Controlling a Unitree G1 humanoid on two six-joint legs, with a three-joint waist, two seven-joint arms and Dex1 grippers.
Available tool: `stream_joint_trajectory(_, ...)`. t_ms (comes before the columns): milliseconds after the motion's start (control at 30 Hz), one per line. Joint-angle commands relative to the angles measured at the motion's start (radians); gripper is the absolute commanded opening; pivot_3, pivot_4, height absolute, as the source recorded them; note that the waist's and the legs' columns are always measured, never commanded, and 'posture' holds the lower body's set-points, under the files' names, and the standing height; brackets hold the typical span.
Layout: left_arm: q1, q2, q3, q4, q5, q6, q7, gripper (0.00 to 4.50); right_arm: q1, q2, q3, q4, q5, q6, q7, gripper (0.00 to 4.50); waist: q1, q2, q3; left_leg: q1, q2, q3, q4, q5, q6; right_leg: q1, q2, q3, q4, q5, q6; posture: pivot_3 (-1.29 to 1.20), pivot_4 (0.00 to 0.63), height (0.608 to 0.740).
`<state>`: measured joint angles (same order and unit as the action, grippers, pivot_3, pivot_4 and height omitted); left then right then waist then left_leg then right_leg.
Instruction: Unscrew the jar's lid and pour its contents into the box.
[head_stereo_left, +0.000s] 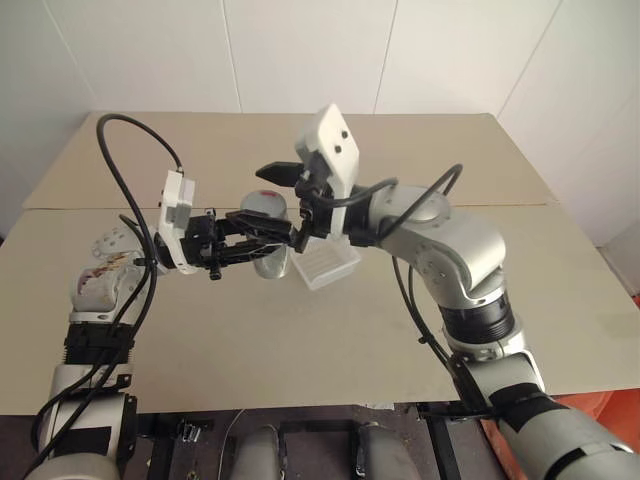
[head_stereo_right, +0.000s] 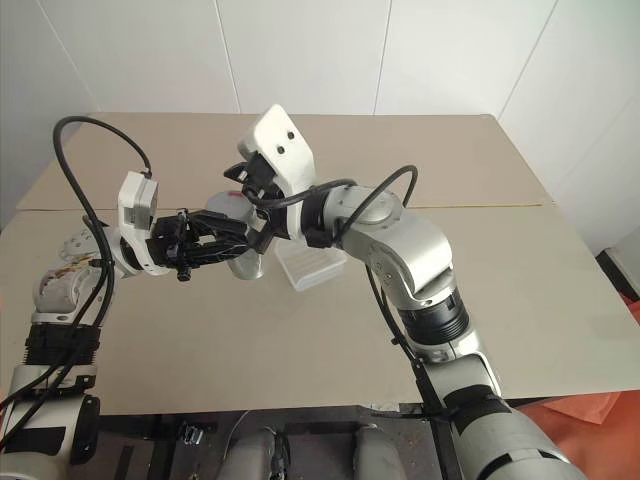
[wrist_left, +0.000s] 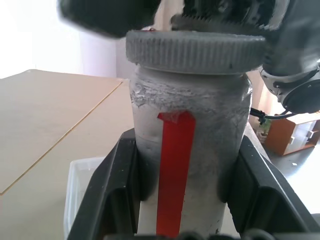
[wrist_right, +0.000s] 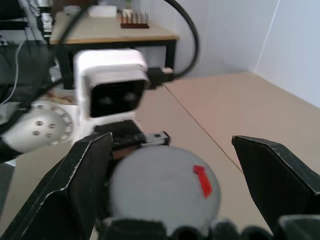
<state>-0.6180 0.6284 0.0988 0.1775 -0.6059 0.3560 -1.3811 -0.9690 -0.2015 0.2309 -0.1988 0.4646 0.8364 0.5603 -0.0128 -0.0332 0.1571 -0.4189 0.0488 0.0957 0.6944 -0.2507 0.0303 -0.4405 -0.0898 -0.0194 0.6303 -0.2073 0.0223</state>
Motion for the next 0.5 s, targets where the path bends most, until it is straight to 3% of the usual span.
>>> stream_joint_trajectory(33,-0.009,0.006,0.02,-0.018,-0.01,-0.013,-0.006,1.89,-0.03,0.006,-0.025,0.01,-0.031,-0.032,-0.023,4.5,0.0,0.0,0.0,0.0,0.0,0.0,0.0,0.0,0.0,0.0,0.0,0.0,0.0,0.0,0.0,0.0,0.15,0.74)
stream_joint_trajectory(500,0.003,0.021,0.03,-0.025,-0.014,-0.01,-0.001,1.89,0.029,-0.069,-0.089,-0.05,0.009,-0.022,0.025,4.5,-0.001,0.0,0.0,-0.001,0.0,-0.001,0.0,0.0,0.0,0.0,0.0,-0.001,0.0,0.0,0.0,0.0,0.15,0.74)
